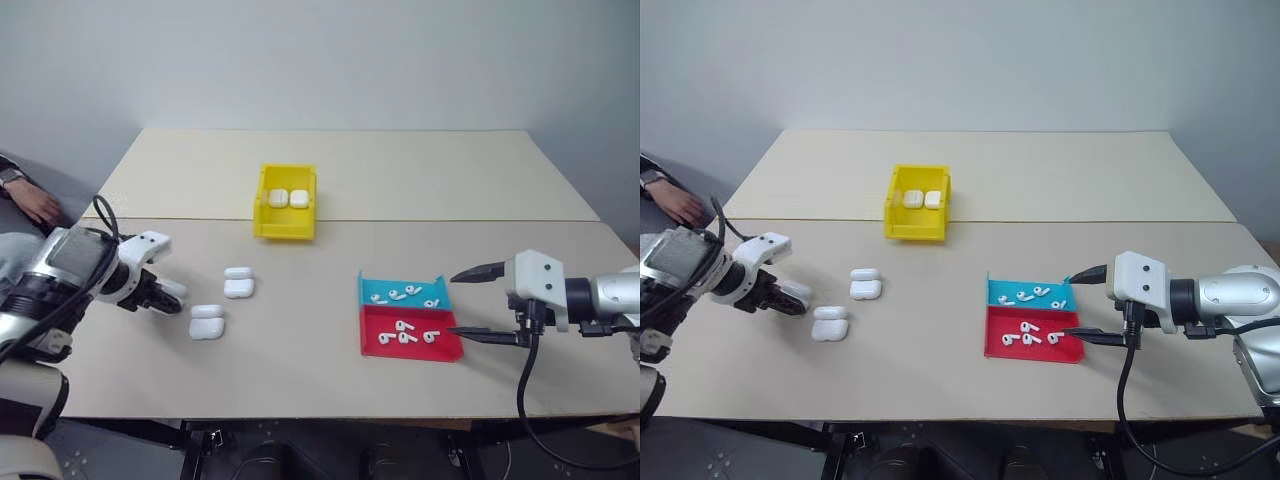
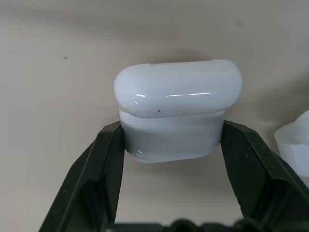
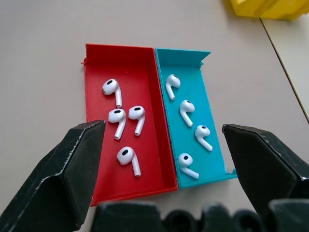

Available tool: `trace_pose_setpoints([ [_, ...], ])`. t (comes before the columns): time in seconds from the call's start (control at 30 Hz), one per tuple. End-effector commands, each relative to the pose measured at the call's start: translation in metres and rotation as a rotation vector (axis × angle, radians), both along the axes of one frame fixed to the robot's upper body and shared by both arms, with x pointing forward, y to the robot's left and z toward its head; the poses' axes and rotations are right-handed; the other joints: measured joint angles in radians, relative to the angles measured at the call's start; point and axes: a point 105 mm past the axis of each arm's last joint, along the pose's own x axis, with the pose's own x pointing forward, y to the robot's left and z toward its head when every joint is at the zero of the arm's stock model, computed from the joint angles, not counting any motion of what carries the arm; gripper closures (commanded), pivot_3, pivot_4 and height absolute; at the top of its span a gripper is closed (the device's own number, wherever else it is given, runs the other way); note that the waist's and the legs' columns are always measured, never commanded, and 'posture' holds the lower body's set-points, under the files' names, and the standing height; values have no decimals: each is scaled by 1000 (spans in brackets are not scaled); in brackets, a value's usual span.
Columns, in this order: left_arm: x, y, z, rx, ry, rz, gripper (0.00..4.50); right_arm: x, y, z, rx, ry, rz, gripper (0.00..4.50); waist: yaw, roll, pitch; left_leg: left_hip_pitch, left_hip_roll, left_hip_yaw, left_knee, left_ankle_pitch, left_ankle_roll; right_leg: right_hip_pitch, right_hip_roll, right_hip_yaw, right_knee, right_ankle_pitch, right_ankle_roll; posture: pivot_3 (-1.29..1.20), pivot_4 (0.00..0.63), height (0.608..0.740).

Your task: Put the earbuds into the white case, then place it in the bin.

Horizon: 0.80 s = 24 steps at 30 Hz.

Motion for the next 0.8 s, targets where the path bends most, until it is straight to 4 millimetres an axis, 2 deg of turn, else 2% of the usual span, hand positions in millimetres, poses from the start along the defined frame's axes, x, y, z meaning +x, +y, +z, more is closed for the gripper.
trace_pose_setpoints([
  [0.03, -2, -17, 58, -39, -271, -163, 1768, -2, 0, 26, -39, -65, 26, 0, -5, 0, 0, -1, 0, 0, 0, 0, -1, -1, 0, 0, 0, 0, 0, 0, 150, 740],
  [0.1, -10, -42, 87, -136, -538, -339, 1768, -4, 3, 33, -81, -54, 54, 0, -8, 0, 0, -1, 0, 0, 1, 1, -1, -1, 0, 1, 0, 0, 0, 0, 150, 740],
  [0.17, -20, -57, 106, -231, -797, -436, 1768, -4, 5, 35, -107, -38, 70, 0, -8, 1, 0, 0, 0, -2, 1, 0, -1, -1, -2, 2, -1, 0, 0, 0, 150, 740],
  [0.23, -33, -73, 111, -342, -985, -533, 1768, -6, 12, 33, -142, -44, 127, 0, -6, 1, -1, 1, 1, -1, 2, 0, 0, 2, -2, 1, -1, 0, 0, 0, 150, 740],
  [0.3, -48, -95, 103, -466, -1083, -644, 1768, -11, 19, 25, -238, -16, 194, 0, -6, 1, -1, 3, 1, 0, 4, -1, 1, 4, -1, 0, 0, 0, 0, 0, 150, 740],
  [0.53, -76, -135, 74, -808, -1149, -722, 1768, -12, 25, 19, -391, 35, 279, 0, -1, 4, -3, 4, 1, 1, 4, -4, 6, 5, -1, 2, 0, 0, 0, 0, 150, 740],
  [0.8, -95, -153, 44, -897, -1121, -911, 1768, -4, 29, 3, -526, 111, 283, 0, -3, 4, -3, 5, 1, 2, 4, -5, 7, 4, 0, 2, 0, 0, 0, 0, 150, 740],
])
